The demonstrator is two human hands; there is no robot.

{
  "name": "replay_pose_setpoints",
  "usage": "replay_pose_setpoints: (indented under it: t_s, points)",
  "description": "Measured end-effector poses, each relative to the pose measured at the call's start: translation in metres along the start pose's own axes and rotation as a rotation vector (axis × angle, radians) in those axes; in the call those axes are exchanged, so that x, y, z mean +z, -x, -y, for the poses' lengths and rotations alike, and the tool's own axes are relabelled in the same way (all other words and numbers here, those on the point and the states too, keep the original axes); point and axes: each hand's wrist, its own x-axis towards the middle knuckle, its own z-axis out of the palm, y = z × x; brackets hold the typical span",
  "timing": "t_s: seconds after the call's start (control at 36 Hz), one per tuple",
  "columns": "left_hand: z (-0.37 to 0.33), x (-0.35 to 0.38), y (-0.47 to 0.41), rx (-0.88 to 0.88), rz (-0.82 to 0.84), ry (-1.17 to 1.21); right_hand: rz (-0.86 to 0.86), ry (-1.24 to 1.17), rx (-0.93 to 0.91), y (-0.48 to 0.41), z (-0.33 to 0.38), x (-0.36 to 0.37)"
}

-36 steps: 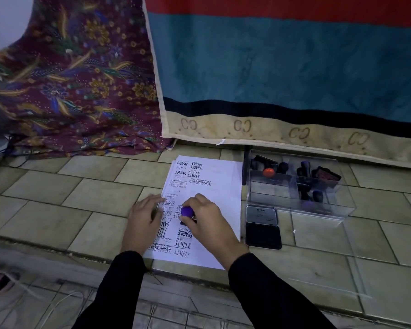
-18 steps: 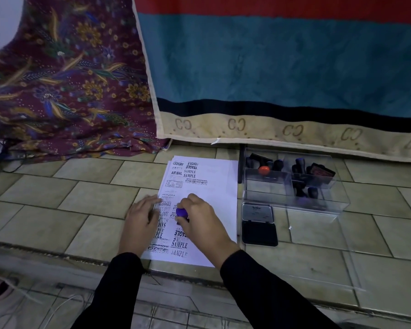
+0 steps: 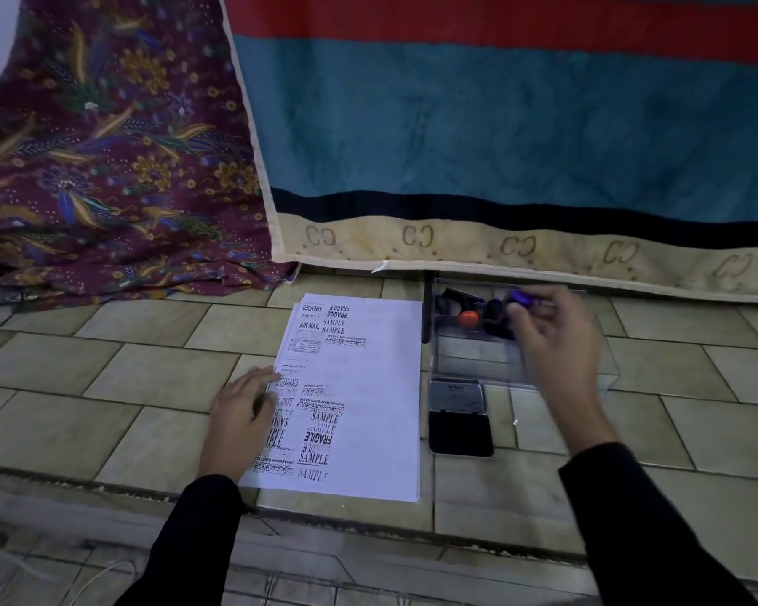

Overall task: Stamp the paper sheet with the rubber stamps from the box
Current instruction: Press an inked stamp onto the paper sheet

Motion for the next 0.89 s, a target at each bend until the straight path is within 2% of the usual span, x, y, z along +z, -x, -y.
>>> replay_pose_setpoints:
  t_s: [0.06,0.11,0.17,0.28,0.5,0.78,0.89]
  points:
    - [0.0,0.0,0.0,0.005,-0.004,0.01,-0.031,0.2,-0.019,-0.016,-0.018,-0.022]
    - [0.002,0.001,0.0,0.02,-0.009,0.001,0.002,0.41,0.007,-0.025,-0.036,-0.038]
    - [0.005,0.002,-0.001,0.024,-0.014,-0.008,0.057,0.52,0.062,-0.03,-0.053,-0.048]
    - [0.007,0.004,-0.001,0.037,-0.022,-0.02,0.139,0.606,0.137,-0.035,-0.074,-0.049]
    - [0.003,0.003,-0.001,0.044,-0.033,-0.003,0.257,0.74,0.143,-0.05,-0.074,-0.034]
    - [0.003,0.003,0.0,0.022,-0.029,-0.015,0.261,0.803,0.189,-0.055,-0.07,-0.031]
    - [0.001,0.001,0.0,0.022,-0.029,0.008,0.155,0.809,0.069,-0.052,-0.064,-0.024]
